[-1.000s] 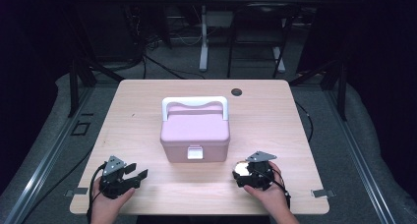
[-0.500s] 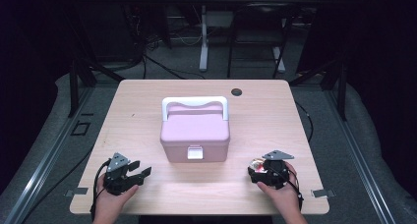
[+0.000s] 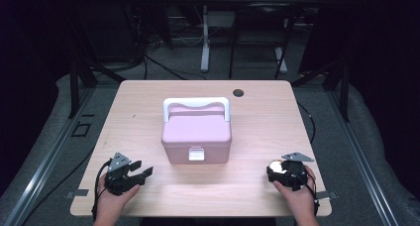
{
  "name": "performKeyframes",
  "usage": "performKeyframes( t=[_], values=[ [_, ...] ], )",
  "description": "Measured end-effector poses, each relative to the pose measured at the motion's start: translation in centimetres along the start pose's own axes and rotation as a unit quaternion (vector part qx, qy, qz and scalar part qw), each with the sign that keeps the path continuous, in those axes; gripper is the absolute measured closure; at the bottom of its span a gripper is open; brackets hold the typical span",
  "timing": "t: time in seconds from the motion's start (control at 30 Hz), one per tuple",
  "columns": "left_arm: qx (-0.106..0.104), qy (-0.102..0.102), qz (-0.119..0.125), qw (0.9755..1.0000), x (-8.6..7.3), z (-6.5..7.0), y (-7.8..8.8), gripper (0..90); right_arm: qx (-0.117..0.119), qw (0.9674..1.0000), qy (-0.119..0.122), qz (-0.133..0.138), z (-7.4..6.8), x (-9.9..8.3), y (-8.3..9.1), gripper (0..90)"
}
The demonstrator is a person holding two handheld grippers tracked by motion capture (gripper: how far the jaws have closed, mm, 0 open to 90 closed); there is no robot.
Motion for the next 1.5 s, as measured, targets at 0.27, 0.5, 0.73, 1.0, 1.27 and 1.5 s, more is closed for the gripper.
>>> performKeyframes(
  t=[0.27,0.5,0.73,1.0,1.27,1.5],
  values=[
    [0.003,-0.001,0.001,1.0,0.1,-0.1,0.0,45.2,-0.007,0.9999,-0.012,-0.002,0.9,-0.2,0.2,21.1],
    [0.0,0.002,0.006,1.0,0.1,-0.1,0.0,45.2,-0.015,0.9999,-0.001,0.009,0.8,-0.2,0.5,18.2],
    [-0.007,0.002,0.018,0.9998,0.2,0.0,0.0,45.3,-0.017,0.9991,0.012,0.036,0.0,0.3,1.5,18.4],
    [-0.023,0.02,0.027,0.9992,1.5,-0.4,-0.7,45.2,0.022,0.998,0.021,0.054,-1.7,2.1,2.0,26.9],
    [-0.011,0.02,0.027,0.9994,3.9,-0.6,-1.9,54.0,0.071,0.9932,0.036,0.085,-4.4,5.4,0.5,45.1],
    [-0.026,0.034,0.038,0.9984,4.8,-0.8,-3.0,63.9,0.084,0.9921,0.037,0.085,-6.1,6.9,-1.3,56.0]
  ],
)
Point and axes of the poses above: each handheld gripper's, and its own axes: y roughly backward along the jaws, x roughly out of its top, z roughly to its right, the point moved 3 cm from there along -y, roughly forward along the jaws, and after that the axes turned 6 degrees about -z, right-handed, at the moved point
